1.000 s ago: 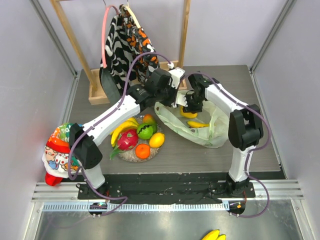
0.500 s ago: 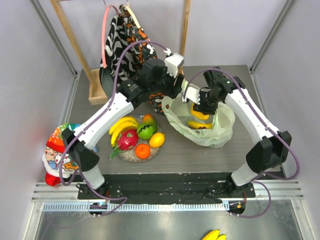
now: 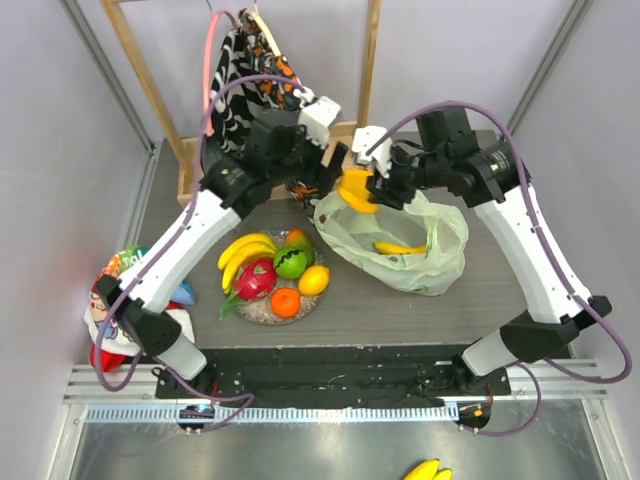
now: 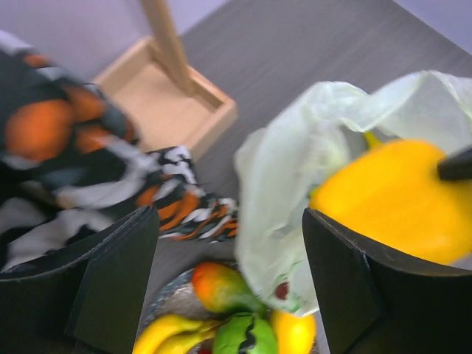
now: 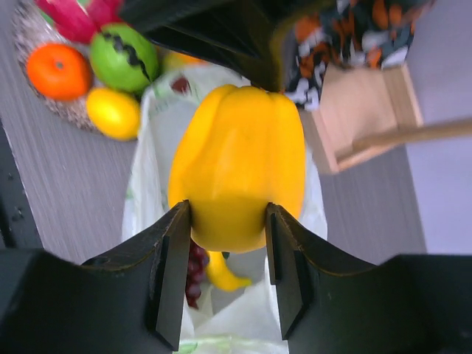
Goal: Take the fake fruits out of the plastic bag
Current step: Place the fake fruit on the plate.
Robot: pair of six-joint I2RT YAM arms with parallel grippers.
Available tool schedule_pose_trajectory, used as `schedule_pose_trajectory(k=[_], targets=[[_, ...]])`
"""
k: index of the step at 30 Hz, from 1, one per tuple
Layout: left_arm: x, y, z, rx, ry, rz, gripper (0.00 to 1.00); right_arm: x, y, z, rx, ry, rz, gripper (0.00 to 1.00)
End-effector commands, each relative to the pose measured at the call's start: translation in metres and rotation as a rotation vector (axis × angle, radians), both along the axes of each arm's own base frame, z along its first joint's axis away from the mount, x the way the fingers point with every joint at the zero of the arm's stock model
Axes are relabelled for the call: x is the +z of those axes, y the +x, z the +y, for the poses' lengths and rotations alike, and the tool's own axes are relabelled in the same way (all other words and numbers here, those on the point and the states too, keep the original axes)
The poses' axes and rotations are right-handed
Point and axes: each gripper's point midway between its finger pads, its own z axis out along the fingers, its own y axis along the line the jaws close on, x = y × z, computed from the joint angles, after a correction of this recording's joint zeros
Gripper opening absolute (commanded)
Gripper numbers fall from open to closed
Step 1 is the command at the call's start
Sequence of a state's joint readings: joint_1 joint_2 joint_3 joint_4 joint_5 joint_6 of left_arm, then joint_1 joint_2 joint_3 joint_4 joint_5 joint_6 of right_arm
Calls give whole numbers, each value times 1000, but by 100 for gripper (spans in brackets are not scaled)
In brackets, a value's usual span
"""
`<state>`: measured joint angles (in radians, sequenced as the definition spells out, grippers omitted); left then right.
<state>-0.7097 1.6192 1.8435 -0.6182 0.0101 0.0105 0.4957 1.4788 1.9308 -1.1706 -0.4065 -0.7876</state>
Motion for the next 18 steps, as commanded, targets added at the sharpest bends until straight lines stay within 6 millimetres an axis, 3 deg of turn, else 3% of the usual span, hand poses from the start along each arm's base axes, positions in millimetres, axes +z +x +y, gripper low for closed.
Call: schedule_pose_trajectory(k=[1,3,4,6,7,11,12,13,15,16,18], targets=[[61,-3,59,122,-54,-156,83,26,-2,74,121,98,-44,2],[68,1,80,171,-65,-169,83,24,-6,105,189,77,-75,2],[71,0,88,187,-69,-175,83,7,0,121,220,44,-64,2],[84,-7,106,217,-92,-201,83,-2,-5,144,274,36,-69,2],[86,-5,119,247,-97,-205,83,-19,0,155,294,5,-60,2],[100,-19,158,315,-115,-244,83,-63,20,184,319,-58,-62,2],[92,-21,164,320,-108,-229,83,-71,27,189,314,-71,-66,2],[92,-21,175,346,-111,-229,83,-92,38,195,311,-103,-58,1],[88,-31,186,358,-123,-219,83,-104,53,202,299,-128,-87,2],[85,-31,194,365,-129,-212,82,-125,60,207,299,-156,-71,2],[83,-38,199,368,-171,-189,82,-136,74,213,277,-157,-75,1]])
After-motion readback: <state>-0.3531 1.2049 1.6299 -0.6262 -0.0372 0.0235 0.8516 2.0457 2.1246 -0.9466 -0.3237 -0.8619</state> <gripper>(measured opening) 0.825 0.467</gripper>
